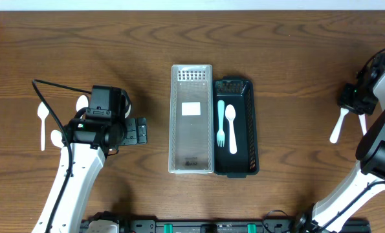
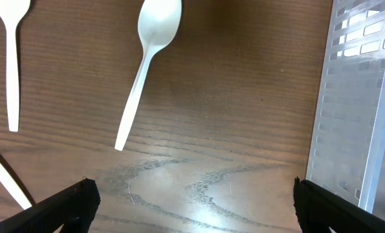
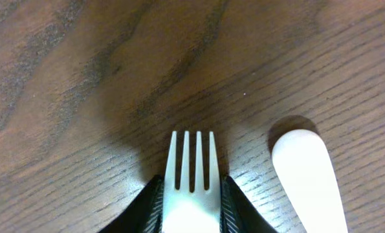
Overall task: Pack container
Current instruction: 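Move the right gripper to the white fork and grasp it, then carry the white fork into the black basket and release it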
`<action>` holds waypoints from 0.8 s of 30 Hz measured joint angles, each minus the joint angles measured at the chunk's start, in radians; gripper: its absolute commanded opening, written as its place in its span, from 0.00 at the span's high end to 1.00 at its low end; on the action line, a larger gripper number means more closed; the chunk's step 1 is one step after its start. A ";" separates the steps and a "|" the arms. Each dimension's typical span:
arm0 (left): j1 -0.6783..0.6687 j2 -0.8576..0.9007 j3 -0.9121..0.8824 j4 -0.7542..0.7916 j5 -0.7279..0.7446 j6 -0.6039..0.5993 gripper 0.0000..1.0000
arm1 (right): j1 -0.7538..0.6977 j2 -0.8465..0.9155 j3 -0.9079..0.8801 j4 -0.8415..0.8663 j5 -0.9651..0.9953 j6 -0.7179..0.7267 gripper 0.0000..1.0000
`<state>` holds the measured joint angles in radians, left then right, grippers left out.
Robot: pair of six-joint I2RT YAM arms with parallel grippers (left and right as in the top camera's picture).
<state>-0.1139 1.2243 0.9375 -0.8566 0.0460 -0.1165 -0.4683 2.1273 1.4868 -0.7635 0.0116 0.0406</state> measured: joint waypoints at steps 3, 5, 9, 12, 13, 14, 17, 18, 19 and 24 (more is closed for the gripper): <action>0.000 0.000 0.000 0.000 0.000 0.000 0.02 | 0.000 0.000 0.001 -0.002 0.001 0.002 0.99; 0.000 0.000 0.000 0.000 0.000 0.000 0.02 | 0.000 0.000 0.001 -0.002 0.001 0.002 0.99; 0.000 0.000 0.000 0.000 0.000 0.000 0.02 | 0.003 0.000 0.004 -0.025 0.003 0.003 0.99; 0.000 0.000 0.000 0.000 0.000 0.000 0.02 | 0.019 -0.003 0.006 -0.058 0.006 0.003 0.99; 0.000 0.000 0.000 0.000 0.000 0.000 0.02 | 0.031 -0.006 0.007 -0.071 0.006 0.003 0.99; 0.000 0.000 0.000 0.000 0.000 0.000 0.02 | 0.046 -0.013 0.008 -0.089 0.006 0.004 0.99; 0.000 0.000 0.000 0.000 0.000 0.000 0.02 | 0.108 -0.058 0.024 -0.139 0.003 0.020 0.99; 0.000 0.000 0.000 0.000 0.000 0.000 0.02 | 0.135 -0.085 0.036 -0.154 0.001 0.028 0.99; 0.000 0.000 0.000 0.000 0.000 0.000 0.02 | 0.164 -0.117 0.050 -0.169 -0.003 0.037 0.99; 0.000 0.000 0.000 0.000 0.000 0.000 0.02 | 0.336 -0.313 0.117 -0.212 -0.053 0.115 0.99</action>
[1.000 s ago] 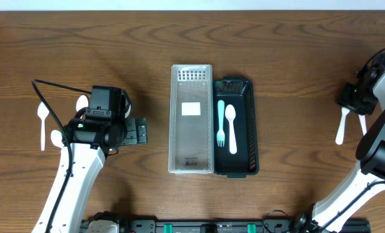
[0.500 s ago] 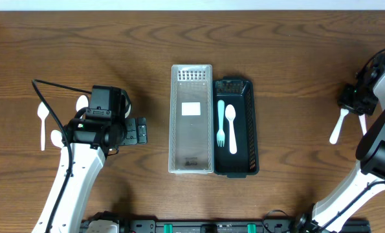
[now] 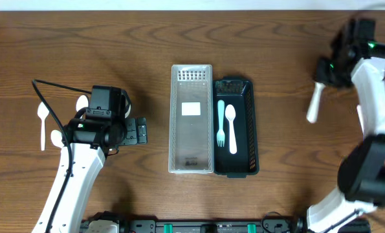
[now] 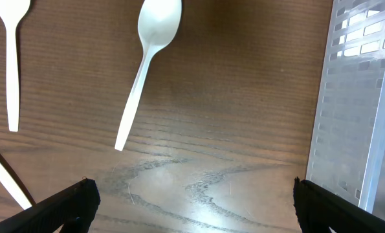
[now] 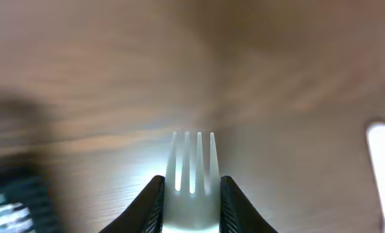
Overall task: Pack container
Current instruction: 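Carry the white fork into the black basket and release it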
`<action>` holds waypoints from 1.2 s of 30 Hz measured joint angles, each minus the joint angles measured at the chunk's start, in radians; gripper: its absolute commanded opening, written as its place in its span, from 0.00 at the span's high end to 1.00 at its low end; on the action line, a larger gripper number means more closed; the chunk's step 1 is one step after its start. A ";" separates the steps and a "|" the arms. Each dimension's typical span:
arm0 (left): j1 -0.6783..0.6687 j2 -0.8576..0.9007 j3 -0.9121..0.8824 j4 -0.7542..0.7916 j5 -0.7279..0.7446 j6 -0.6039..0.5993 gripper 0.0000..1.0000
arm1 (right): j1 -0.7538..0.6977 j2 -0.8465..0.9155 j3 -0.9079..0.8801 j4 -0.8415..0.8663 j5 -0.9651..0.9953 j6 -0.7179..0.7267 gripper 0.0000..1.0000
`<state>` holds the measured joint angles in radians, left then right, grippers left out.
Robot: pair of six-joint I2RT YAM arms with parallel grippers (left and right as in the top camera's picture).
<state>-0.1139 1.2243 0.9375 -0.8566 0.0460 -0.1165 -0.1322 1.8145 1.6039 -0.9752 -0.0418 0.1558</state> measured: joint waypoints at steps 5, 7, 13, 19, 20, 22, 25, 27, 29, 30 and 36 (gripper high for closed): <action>0.000 0.000 0.000 0.000 0.000 0.000 0.02 | 0.189 -0.106 0.018 -0.028 -0.044 0.080 0.98; 0.000 0.000 0.000 0.000 0.000 0.000 0.02 | 0.262 -0.104 0.017 -0.042 -0.052 0.109 0.98; 0.000 0.000 0.000 0.000 0.000 0.000 0.02 | 0.438 -0.047 -0.006 -0.028 -0.056 0.162 0.98; 0.000 0.000 0.000 0.000 0.000 0.000 0.02 | 0.525 0.089 -0.047 -0.009 -0.057 0.182 0.97; 0.000 0.000 0.000 0.000 0.000 0.000 0.02 | 0.533 0.113 -0.050 -0.008 -0.056 0.184 0.97; 0.000 0.000 0.000 0.000 0.000 0.000 0.02 | 0.545 0.172 -0.053 -0.006 -0.057 0.186 0.93; 0.000 0.000 0.000 0.000 0.000 0.000 0.02 | 0.557 0.237 -0.059 0.005 -0.056 0.185 0.76; 0.000 0.000 0.000 0.000 0.000 0.000 0.02 | 0.562 0.257 -0.063 0.015 -0.052 0.180 0.58; 0.000 0.000 0.000 0.000 0.000 0.000 0.02 | 0.562 0.255 -0.061 0.019 -0.053 0.164 0.42; 0.000 0.000 0.000 0.000 0.000 0.000 0.02 | 0.562 0.253 -0.060 0.017 -0.052 0.156 0.41; 0.000 0.000 0.000 0.000 0.000 0.000 0.02 | 0.557 0.215 0.003 -0.059 -0.045 0.095 0.39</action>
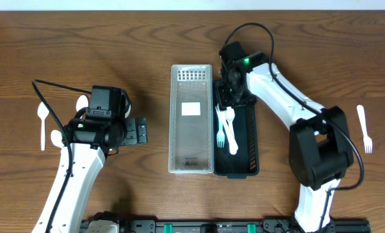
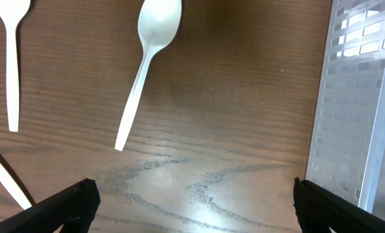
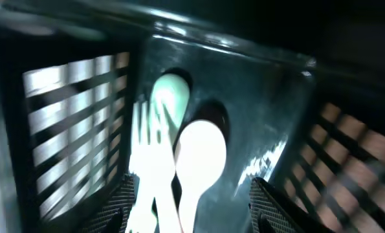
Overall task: Pack container
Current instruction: 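Carry the white fork into the black basket and release it, then return the right gripper to the right side and grasp another white fork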
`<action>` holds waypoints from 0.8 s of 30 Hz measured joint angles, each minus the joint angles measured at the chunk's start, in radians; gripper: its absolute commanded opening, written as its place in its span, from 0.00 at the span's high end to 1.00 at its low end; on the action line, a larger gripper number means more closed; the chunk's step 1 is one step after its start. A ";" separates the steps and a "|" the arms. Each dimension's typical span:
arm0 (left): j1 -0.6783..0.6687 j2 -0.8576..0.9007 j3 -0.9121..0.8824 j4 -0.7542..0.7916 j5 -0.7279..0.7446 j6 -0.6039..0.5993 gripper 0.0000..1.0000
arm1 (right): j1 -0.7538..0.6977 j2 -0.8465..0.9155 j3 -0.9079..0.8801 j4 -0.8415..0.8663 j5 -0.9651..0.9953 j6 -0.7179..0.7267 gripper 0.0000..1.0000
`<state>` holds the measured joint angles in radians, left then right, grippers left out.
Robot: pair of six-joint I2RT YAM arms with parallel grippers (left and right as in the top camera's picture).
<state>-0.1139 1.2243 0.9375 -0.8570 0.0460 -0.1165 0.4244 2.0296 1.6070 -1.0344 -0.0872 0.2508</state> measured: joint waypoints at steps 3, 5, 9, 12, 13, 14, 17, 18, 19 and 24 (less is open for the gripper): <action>0.000 0.000 0.000 0.000 0.000 0.000 0.02 | -0.037 -0.085 0.051 -0.041 0.027 -0.021 0.36; 0.000 0.000 0.000 0.001 0.000 0.000 0.02 | -0.096 -0.173 0.090 -0.056 0.059 -0.037 0.28; 0.000 0.000 0.000 0.001 0.000 0.000 0.02 | -0.294 -0.355 0.138 -0.075 0.128 -0.082 0.12; 0.000 0.000 0.000 0.001 0.000 0.000 0.02 | -0.504 -0.444 0.153 -0.117 0.169 -0.141 0.03; 0.000 0.000 0.000 0.001 0.000 0.000 0.02 | -0.557 -0.454 0.154 -0.132 0.183 -0.155 0.01; 0.000 0.000 0.000 0.001 0.000 0.000 0.02 | -0.620 -0.458 0.154 -0.153 0.189 -0.179 0.01; 0.000 0.000 0.000 0.002 0.000 0.000 0.02 | -0.795 -0.438 0.134 -0.189 0.200 -0.269 0.01; 0.000 0.000 0.000 0.002 0.000 0.000 0.02 | -0.826 -0.431 0.124 -0.188 0.201 -0.288 0.01; 0.000 0.000 0.000 0.002 0.000 0.000 0.02 | -0.877 -0.418 0.101 -0.180 0.201 -0.313 0.01; 0.000 0.000 0.000 0.002 0.000 0.000 0.02 | -1.040 -0.364 -0.019 -0.101 0.177 -0.427 0.01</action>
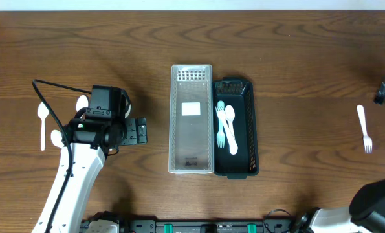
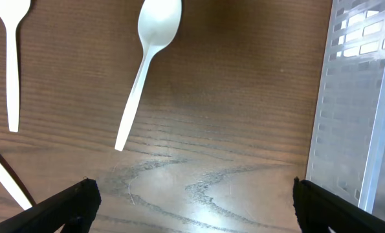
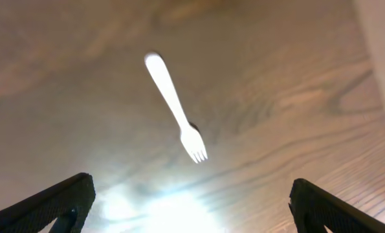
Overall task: Pack container
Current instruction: 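Return the right gripper to the right side and grasp another white fork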
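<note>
The black container (image 1: pixel 250 126) sits at mid-table and holds a teal fork (image 1: pixel 219 137), a white spoon (image 1: pixel 231 116) and a white fork (image 1: pixel 224 128) lying across them. Beside it on the left is a clear perforated container (image 1: pixel 191 118). My right gripper (image 3: pixel 192 204) is open over the far right of the table, above a loose white fork (image 3: pixel 176 107). My left gripper (image 2: pixel 192 207) is open and empty, low over bare wood just left of the clear container (image 2: pixel 360 110). A white spoon (image 2: pixel 147 65) lies ahead of it.
Two more white spoons (image 1: pixel 42 123) (image 1: pixel 82 102) lie on the left of the table near the left arm. The loose white fork (image 1: pixel 363 128) is close to the right edge. A black cable loops from the left arm.
My right gripper was down in the black container with the white fork. Now that fork lies in the container, and the gripper is open over the fork at the far right. The left arm is unchanged.
My right gripper was shut on a white fork on the table at the far right. Then it held the fork raised over the back right, then inside the black container. The fork now rests there and the gripper is back at the right, open.
</note>
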`<action>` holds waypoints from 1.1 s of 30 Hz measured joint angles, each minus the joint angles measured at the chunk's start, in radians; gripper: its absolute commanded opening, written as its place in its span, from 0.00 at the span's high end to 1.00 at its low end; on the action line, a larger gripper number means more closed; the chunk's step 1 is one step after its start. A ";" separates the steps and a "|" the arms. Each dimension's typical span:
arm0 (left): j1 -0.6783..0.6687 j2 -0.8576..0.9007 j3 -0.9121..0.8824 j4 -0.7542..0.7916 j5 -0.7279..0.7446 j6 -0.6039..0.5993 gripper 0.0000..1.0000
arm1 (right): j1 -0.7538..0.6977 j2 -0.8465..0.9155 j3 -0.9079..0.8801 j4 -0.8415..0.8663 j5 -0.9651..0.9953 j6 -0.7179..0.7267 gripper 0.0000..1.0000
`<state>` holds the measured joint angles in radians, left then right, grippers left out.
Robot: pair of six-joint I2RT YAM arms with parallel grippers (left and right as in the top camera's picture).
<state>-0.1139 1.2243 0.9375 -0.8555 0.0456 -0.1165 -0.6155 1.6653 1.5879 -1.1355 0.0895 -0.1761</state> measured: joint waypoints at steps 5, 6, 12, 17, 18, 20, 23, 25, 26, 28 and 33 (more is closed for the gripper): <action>0.000 0.000 0.000 0.000 0.000 0.000 0.02 | -0.084 0.064 -0.106 0.097 -0.035 -0.077 0.01; 0.000 0.000 0.000 0.000 0.000 0.000 0.02 | -0.094 0.076 -0.118 0.106 -0.039 -0.084 0.01; 0.000 0.000 0.000 0.000 0.000 0.000 0.02 | -0.130 0.131 -0.157 0.139 -0.049 -0.154 0.01; 0.000 0.000 0.000 0.000 0.000 0.000 0.02 | -0.129 0.187 -0.175 0.156 -0.054 -0.214 0.06; 0.000 0.000 0.000 0.002 0.000 0.000 0.02 | -0.129 0.202 -0.175 0.159 -0.055 -0.223 0.05; 0.000 0.000 0.000 0.009 0.000 0.000 0.02 | -0.129 0.232 -0.176 0.162 -0.056 -0.238 0.06; 0.000 0.000 0.000 0.023 0.000 0.000 0.02 | -0.129 0.277 -0.176 0.164 -0.056 -0.250 0.06; 0.000 0.000 0.000 0.028 0.000 0.000 0.02 | -0.129 0.307 -0.176 0.165 -0.056 -0.256 0.08; 0.000 0.000 0.000 0.029 0.000 0.000 0.02 | -0.129 0.323 -0.176 0.165 -0.056 -0.260 0.08; 0.000 0.000 0.000 0.030 0.000 0.000 0.02 | -0.129 0.353 -0.177 0.166 -0.056 -0.266 0.08; 0.000 0.000 0.000 0.030 0.000 0.000 0.02 | -0.129 0.390 -0.179 0.180 -0.056 -0.278 0.10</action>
<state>-0.1139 1.2243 0.9375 -0.8257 0.0460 -0.1165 -0.7448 2.0556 1.4086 -0.9550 0.0338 -0.4541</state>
